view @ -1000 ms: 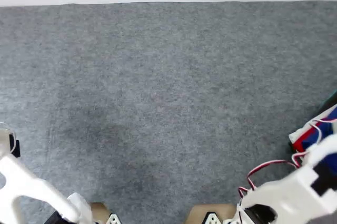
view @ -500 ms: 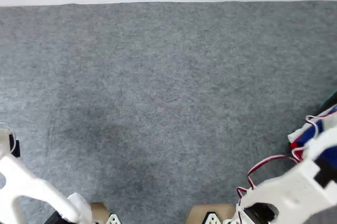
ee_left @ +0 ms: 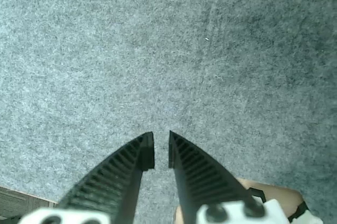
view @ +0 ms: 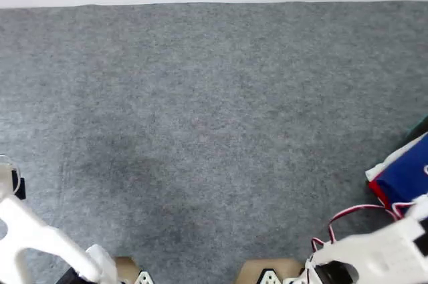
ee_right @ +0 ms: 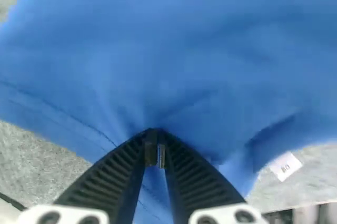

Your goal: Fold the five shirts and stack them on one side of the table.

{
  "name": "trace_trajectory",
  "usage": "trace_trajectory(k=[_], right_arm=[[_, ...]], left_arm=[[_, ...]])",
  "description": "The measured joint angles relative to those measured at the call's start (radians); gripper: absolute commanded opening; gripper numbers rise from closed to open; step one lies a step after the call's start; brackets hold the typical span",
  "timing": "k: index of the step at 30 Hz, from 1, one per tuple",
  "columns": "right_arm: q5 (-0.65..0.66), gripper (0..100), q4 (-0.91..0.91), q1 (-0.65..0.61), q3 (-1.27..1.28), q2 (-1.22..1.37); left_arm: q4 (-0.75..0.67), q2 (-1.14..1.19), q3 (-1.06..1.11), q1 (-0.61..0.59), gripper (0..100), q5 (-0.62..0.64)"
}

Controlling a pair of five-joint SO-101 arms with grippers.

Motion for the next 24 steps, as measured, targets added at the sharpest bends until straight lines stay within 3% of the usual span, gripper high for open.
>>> trace_trajectory(k=[10, 17, 24], right_arm=[[0.0, 1.5, -0.006, 0.055, -0.077, -0.031], [0.002, 1.5, -0.109, 0.015, -0.106, -0.071], [0.0, 1.5, -0.244, 0.028, -0.126, 0.14]], left_arm=[[0.0, 0.0, 0.0, 0.049, 5, 0.0], [0.0, 0.0, 0.0, 0.092, 5, 0.0], [0.0, 0.0, 0.0, 0.092, 5, 0.0]])
